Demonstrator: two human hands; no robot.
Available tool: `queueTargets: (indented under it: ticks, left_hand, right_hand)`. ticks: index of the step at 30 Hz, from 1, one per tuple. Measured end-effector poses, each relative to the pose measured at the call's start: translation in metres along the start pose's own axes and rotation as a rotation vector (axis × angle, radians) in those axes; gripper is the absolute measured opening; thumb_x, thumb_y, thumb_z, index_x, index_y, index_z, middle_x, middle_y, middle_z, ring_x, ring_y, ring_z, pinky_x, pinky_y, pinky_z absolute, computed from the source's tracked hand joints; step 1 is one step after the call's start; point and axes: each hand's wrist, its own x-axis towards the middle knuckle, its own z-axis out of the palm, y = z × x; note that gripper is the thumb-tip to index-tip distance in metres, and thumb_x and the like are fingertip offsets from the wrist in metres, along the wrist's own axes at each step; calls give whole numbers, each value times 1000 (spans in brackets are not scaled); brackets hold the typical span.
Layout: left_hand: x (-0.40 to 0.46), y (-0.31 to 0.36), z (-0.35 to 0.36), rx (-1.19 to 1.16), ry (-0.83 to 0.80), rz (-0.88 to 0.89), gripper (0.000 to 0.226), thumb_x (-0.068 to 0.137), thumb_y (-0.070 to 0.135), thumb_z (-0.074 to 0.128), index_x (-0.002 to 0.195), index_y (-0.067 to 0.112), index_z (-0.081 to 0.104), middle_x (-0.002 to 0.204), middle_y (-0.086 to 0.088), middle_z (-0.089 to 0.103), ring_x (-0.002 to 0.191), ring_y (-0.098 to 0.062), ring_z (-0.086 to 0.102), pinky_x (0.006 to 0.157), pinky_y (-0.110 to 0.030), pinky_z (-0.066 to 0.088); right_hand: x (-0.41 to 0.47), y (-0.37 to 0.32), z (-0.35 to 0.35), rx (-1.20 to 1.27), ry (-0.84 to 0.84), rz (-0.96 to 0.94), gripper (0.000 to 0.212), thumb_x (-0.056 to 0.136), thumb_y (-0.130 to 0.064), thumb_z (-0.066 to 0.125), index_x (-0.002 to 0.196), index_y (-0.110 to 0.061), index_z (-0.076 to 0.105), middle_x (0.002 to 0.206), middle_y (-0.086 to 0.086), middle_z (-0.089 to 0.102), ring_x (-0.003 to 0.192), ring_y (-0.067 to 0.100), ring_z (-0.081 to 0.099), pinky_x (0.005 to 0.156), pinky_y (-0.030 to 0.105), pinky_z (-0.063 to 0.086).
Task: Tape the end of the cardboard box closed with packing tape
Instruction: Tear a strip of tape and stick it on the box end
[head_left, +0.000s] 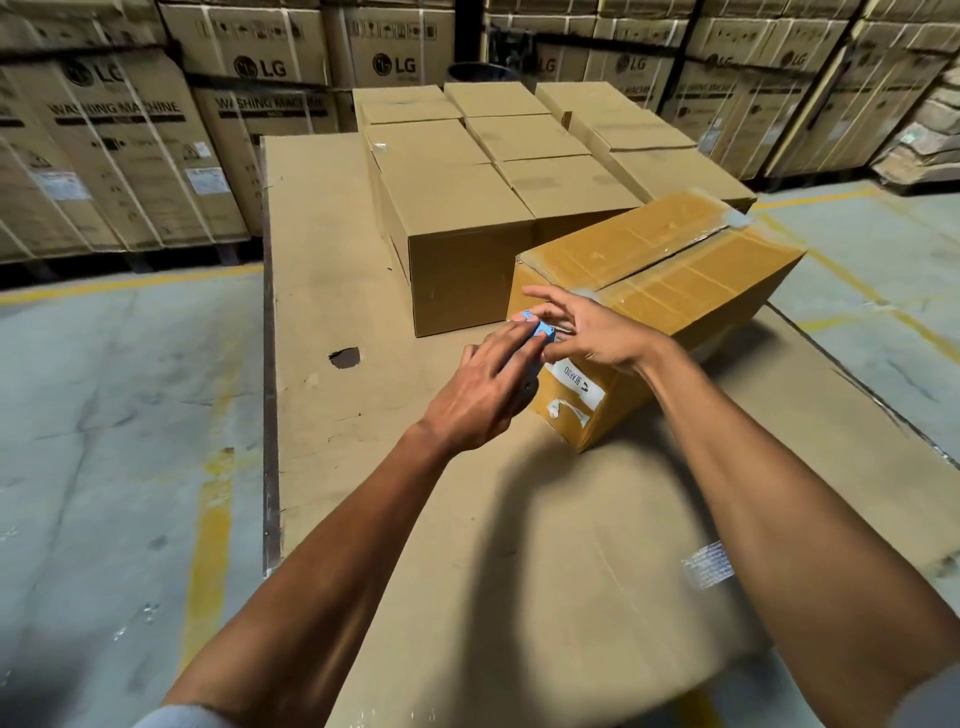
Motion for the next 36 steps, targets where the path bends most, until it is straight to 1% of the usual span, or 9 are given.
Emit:
queueTargets:
  ticks: [4, 10, 14, 19, 21, 24, 28, 32, 36]
  left_hand:
    - [-2, -1, -4, 43, -16, -9, 66, 108, 32, 43, 167, 7, 29, 174, -20, 28, 156, -39, 34, 106, -52, 48]
    - [-5, 4, -10, 92, 44, -85, 76, 101, 8, 55, 170, 5, 23, 179, -17, 20, 166, -33, 19, 121, -58, 35]
    - [-13, 18, -2, 100, 92, -157, 75, 112, 44, 49, 171, 6, 21, 179, -16, 18, 165, -30, 23, 122, -52, 35]
    - [-27, 30, 16, 153, 102, -254, 95, 104, 66, 54, 172, 8, 20, 180, -17, 12, 165, -30, 23, 123, -50, 33]
    - [-33, 31, 20, 186, 82, -243, 96, 102, 69, 54, 172, 13, 21, 180, -17, 10, 166, -31, 19, 125, -53, 32]
    - [-42, 26, 23, 262, 24, -235, 95, 100, 68, 59, 173, 21, 21, 180, -18, 11, 166, -35, 17, 127, -56, 30]
    - [-48, 17, 25, 337, -67, -235, 99, 93, 49, 79, 171, 26, 23, 179, -17, 15, 164, -41, 22, 120, -57, 39]
    - [-51, 2, 19, 398, -87, -193, 89, 91, 14, 77, 168, 25, 33, 178, -13, 20, 159, -43, 32, 103, -50, 49]
    - [-51, -13, 11, 422, -86, -147, 79, 93, 17, 75, 163, 26, 41, 173, -10, 31, 149, -41, 45, 87, -46, 57]
  right_hand:
    - [2, -4, -1, -20, 13, -27, 90, 86, 14, 73, 161, -23, 38, 147, 2, 60, 138, 16, 59, 109, 37, 55]
    - [14, -16, 6, -207, 202, -6, 78, 84, -6, 84, 152, -22, 51, 132, 2, 69, 126, 16, 66, 106, 33, 56]
    - [25, -26, 16, -479, 378, 105, 73, 73, -32, 83, 142, -22, 61, 117, 4, 74, 121, 22, 65, 95, 28, 52]
    - [28, -30, 29, -514, 465, 212, 65, 80, -38, 79, 138, -14, 64, 138, 14, 61, 133, 27, 54, 94, 29, 46]
    - [27, -29, 34, -483, 487, 243, 55, 81, -41, 79, 123, -7, 73, 126, 11, 71, 117, 25, 68, 94, 31, 56]
    - [25, -29, 43, -407, 468, 317, 45, 77, -51, 79, 87, -7, 81, 76, 8, 80, 70, 18, 79, 73, 36, 68]
    - [26, -28, 49, -202, 455, 387, 40, 76, -44, 84, 85, -6, 80, 71, 10, 78, 55, 21, 76, 56, 31, 65]
    - [34, -20, 51, -34, 326, 465, 44, 81, -37, 77, 104, 1, 73, 73, 17, 77, 59, 30, 72, 70, 40, 65]
    - [36, -3, 53, 66, 272, 499, 38, 88, -38, 75, 109, -7, 68, 92, 22, 79, 66, 30, 77, 83, 47, 67]
